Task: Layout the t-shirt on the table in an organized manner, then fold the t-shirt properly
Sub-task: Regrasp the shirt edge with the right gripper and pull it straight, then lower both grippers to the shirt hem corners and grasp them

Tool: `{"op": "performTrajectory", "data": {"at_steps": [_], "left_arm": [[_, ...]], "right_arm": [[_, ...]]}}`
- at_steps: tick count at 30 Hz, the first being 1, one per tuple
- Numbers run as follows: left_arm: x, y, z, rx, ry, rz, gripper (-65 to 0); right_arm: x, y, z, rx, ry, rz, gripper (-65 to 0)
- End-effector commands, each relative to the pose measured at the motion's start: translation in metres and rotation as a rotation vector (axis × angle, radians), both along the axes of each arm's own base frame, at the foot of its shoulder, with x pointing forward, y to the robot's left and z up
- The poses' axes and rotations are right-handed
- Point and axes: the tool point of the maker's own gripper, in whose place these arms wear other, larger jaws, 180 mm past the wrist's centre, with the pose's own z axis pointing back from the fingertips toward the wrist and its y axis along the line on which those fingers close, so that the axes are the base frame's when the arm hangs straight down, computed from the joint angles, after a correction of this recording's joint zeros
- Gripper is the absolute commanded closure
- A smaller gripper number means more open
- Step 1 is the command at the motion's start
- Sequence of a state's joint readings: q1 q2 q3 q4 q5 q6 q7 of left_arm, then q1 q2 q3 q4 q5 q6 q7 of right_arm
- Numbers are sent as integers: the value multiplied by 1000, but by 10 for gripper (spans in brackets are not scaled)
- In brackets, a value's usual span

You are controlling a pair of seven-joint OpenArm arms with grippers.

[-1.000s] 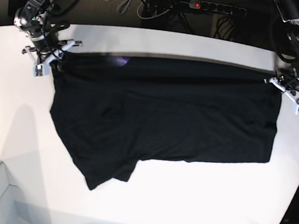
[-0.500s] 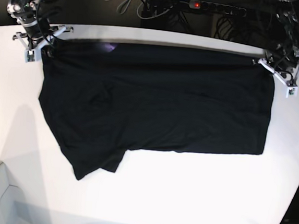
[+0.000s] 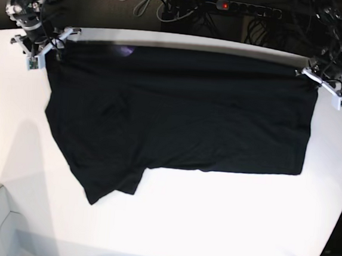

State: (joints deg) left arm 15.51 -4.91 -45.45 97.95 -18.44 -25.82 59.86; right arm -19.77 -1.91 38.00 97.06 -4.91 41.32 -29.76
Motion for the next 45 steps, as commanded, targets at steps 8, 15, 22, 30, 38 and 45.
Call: {"op": "performTrajectory", "data": {"at_steps": [8, 15, 22, 30, 38, 45], "left_arm": [[9, 5, 14, 45, -45, -49, -264], [17, 7, 34, 89, -97, -61, -266], [45, 29, 83, 162, -244, 1, -271], [132, 43, 112, 55, -408, 62, -271], [212, 43, 92, -89, -400, 7, -271], [241, 23, 73, -80, -471, -68, -271]], "right_arm": [[5, -33, 43, -83, -96, -101, -281], [19, -40, 52, -92, -139, -120, -283], [37, -59, 71, -108, -214, -186, -283], [119, -55, 78, -77, -281, -156, -283], [219, -40, 74, -46, -229, -82, -285], [257, -38, 50, 90, -233, -39, -285]]}}
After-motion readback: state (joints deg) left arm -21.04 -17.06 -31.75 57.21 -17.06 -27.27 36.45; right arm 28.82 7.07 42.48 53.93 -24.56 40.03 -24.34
